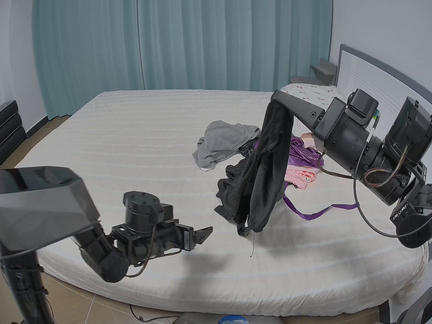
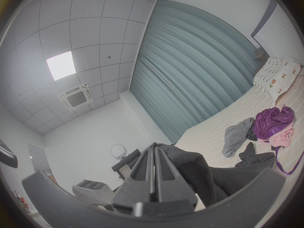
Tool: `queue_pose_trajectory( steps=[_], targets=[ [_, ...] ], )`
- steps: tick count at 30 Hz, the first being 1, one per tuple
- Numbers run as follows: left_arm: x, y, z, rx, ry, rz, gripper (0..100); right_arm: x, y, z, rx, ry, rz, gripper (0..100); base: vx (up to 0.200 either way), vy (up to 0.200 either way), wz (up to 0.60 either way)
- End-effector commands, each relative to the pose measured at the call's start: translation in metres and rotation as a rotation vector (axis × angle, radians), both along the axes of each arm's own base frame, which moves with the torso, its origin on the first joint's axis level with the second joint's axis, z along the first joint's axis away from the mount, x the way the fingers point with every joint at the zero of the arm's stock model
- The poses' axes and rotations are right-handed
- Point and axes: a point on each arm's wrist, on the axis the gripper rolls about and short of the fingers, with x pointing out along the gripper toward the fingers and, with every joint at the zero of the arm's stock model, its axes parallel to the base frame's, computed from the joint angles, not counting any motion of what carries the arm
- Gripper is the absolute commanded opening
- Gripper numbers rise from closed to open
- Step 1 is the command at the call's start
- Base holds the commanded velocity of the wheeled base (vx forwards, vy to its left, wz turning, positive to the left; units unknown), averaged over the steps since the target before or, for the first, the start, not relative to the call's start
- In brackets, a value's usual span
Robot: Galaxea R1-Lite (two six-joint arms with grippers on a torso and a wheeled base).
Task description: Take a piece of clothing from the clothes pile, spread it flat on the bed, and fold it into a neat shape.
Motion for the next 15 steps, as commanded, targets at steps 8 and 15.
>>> queue_pose_trajectory(
  steps=[8, 15],
  targets=[
    [0.049, -0.063, -0.08, -0.01, 0.004, -0.049, 100, -0.007, 0.007, -0.001, 0.001, 0.0, 0.021, 0, 0.0, 0.0, 0.0],
    [0.074, -0.073, -0.077, -0.06, -0.044, 0.015, 100, -0.01, 0.009, 0.0, 0.002, -0.003, 0.025, 0, 0.0, 0.0, 0.0]
  ],
)
